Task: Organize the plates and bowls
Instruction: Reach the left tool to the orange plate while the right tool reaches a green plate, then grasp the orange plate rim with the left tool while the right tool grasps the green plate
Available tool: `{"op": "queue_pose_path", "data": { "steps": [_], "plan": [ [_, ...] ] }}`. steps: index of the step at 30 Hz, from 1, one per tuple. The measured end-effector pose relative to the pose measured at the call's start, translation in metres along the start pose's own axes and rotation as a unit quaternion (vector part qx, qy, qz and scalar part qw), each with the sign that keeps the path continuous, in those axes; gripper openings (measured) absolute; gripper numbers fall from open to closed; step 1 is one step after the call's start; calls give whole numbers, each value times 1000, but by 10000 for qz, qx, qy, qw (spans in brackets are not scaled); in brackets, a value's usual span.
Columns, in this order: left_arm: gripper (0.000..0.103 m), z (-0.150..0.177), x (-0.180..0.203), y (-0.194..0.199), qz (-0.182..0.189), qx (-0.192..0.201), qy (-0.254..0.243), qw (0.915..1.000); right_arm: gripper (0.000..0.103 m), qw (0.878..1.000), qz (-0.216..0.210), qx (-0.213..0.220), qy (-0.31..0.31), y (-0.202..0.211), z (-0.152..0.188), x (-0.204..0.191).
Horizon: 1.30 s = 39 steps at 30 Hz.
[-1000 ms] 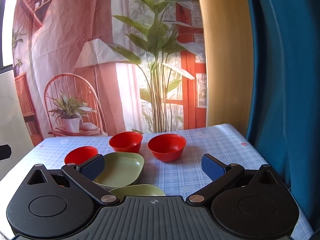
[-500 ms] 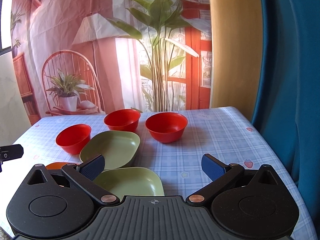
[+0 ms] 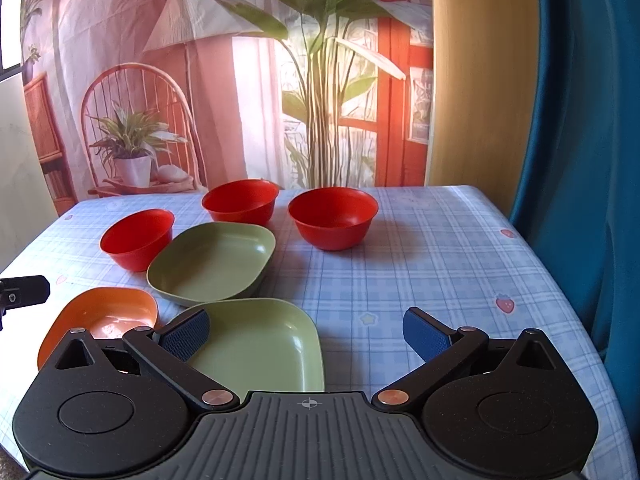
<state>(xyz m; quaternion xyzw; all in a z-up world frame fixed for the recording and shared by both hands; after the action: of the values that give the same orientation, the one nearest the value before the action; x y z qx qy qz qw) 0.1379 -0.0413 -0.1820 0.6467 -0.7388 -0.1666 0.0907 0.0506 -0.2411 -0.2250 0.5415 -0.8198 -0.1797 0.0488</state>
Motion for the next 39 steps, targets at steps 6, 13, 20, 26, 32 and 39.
{"op": "queue_pose_path", "data": {
  "steps": [6, 13, 20, 26, 32, 39],
  "plan": [
    [102, 7, 0, -4, 129, -127, 117, 9998, 103, 9998, -47, -211, 57, -10, 15, -3],
    [102, 15, 0, -13, 266, -266, 223, 9990, 102, 9993, -142, -339, 70, -16, 21, -8],
    [102, 17, -8, -21, 212, -374, 199, 9989, 102, 9988, -241, -431, 29, -23, 22, -13],
    [96, 21, -30, -29, 113, -464, 148, 9988, 97, 9978, -468, -452, 136, -31, 14, -32],
    [74, 36, -55, -44, 174, -829, 402, 9956, 91, 9946, -807, -609, 225, -44, 13, -64],
    [41, 56, -69, -57, 395, -1167, 623, 9904, 84, 9906, -1038, -798, 392, -56, 15, -95]
  ]
}}
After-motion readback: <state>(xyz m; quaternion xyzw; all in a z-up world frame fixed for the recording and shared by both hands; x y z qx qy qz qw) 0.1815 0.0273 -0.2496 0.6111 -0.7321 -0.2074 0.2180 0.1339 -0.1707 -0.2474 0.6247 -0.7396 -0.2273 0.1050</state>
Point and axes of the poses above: each gripper's, at about its wrist camera, not at the fingertips, and y roughly against the way its jaws point, x to its right, z to its underside, the point moved 2 cm from there along -y, roughly the way its jaws point, and after that the axes turned 15 degrees about x, right-handed, at the moved point
